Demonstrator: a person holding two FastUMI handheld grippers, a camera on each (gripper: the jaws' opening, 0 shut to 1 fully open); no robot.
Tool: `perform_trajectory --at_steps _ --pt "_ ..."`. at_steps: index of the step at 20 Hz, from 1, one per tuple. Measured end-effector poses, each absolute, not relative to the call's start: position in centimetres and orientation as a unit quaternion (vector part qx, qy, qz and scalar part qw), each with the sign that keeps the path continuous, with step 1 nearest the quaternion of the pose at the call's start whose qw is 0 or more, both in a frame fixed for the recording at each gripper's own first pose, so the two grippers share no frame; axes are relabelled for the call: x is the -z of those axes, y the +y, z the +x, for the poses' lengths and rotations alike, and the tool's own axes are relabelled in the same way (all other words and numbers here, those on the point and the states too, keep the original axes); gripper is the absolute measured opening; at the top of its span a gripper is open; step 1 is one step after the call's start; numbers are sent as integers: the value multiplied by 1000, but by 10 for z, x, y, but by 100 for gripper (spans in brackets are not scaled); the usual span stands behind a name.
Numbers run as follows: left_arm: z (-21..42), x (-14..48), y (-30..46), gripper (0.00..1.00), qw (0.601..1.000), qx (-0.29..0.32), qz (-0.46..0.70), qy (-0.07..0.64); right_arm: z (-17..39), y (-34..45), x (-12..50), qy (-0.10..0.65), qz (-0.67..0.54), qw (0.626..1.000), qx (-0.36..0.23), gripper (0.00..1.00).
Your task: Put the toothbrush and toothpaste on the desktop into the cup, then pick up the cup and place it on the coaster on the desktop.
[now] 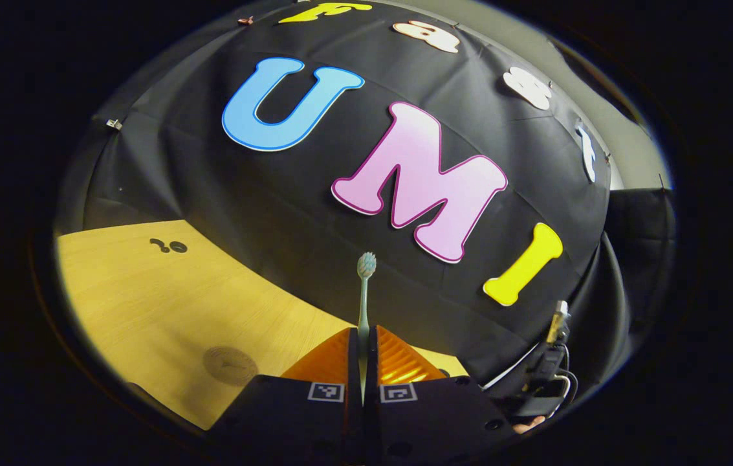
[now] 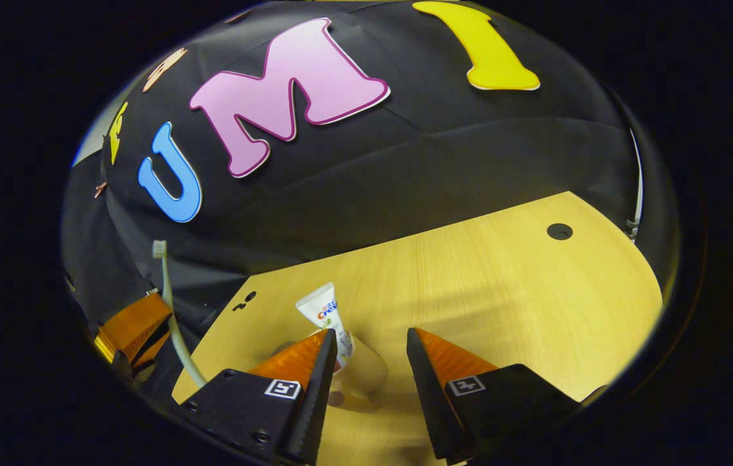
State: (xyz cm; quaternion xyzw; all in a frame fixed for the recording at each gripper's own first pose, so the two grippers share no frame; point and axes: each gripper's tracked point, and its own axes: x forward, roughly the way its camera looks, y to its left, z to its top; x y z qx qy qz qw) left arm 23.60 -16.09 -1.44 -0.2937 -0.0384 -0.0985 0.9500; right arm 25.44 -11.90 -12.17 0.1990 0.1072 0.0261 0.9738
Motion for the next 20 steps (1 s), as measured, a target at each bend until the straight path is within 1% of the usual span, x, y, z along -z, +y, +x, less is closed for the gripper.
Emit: perform_trajectory --at_steps 6,11,12,13,17,20 --pt "289 27 -182 6 951 95 -290 -45 225 -131 157 150 176 972 -29 67" --pt "326 60 -189 6 956 75 -280 -39 206 -118 182 181 164 968 -56 67" --pt "331 68 -189 1 958 72 -277 -36 205 -117 186 186 158 968 -59 67" --pt "335 74 -192 6 959 70 -271 -34 204 -114 189 190 152 968 -63 67" --pt "340 92 -204 6 967 70 -243 -29 203 -110 195 199 132 968 -73 66" --pt "340 103 -209 6 973 68 -218 -24 204 -114 196 203 140 966 -74 67"
